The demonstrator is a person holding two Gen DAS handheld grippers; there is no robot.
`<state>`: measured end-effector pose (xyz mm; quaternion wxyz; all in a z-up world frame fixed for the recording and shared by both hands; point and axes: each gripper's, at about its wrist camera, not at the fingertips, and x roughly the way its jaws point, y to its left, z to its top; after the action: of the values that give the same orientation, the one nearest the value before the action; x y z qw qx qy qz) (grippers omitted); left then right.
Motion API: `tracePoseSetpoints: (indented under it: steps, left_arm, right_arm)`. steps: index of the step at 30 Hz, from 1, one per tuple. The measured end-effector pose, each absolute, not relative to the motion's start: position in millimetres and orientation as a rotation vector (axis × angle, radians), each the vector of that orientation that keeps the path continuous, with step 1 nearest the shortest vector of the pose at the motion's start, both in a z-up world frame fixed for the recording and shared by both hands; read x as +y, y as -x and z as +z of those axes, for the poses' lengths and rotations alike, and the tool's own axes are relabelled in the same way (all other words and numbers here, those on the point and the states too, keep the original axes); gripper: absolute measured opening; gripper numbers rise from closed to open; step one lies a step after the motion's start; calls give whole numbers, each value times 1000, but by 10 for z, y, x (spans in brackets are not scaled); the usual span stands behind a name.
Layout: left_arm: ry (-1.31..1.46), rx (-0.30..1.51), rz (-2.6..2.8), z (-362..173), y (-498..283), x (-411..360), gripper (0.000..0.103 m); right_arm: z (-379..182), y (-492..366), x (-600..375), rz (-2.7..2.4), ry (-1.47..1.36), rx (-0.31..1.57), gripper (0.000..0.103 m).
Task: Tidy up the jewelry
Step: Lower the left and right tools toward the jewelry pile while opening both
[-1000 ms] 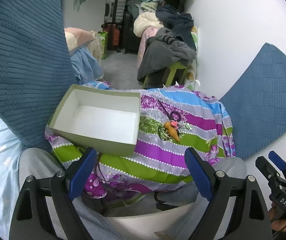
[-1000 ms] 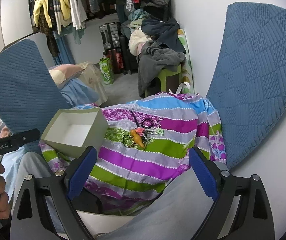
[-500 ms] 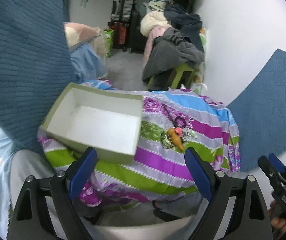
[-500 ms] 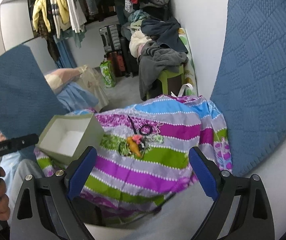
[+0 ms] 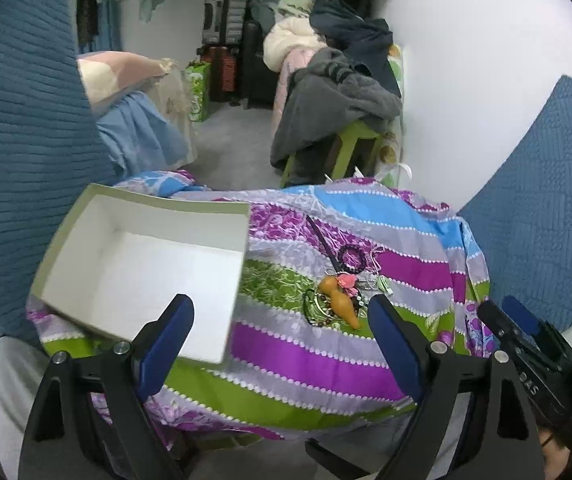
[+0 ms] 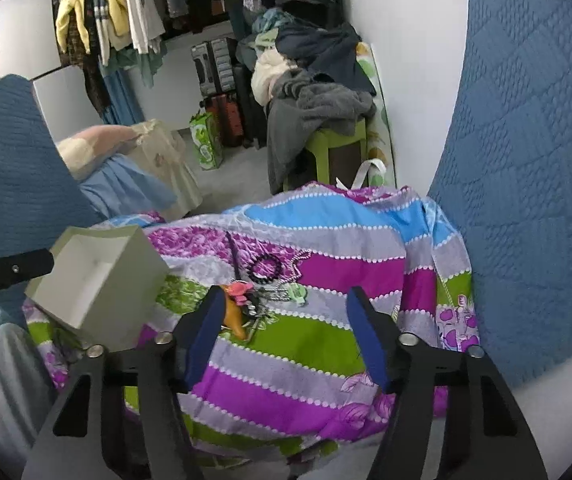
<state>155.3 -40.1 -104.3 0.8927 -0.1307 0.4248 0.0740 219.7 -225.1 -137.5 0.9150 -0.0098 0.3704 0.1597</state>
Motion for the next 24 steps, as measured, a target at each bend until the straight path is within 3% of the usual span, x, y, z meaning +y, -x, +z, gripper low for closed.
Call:
tracePoseSetpoints:
  steps: [5,7,14,18,24]
  left_arm:
    - [323,921,101,-1271,-1772,-489,87]
    - [343,954,65,-1392,-1867,-533,73]
    - [403,1059,-11,-1854,-2208,-675,71]
    - [418,1109,-47,-2101,-2396,-800,60]
    - [428,1160,-56,-2493,-2668,-923,52]
  right_arm:
    - [-1570,-2467,-2293,329,20,799,47]
    - [-1607,-2537,-2290,340,27,808,47]
    - [-1796,-2836,-2315,377,44,855,46]
    - [-2009,-3013,-2274,405,54,909,40]
    - [-2333,-3229,-2147,470,72,985,36]
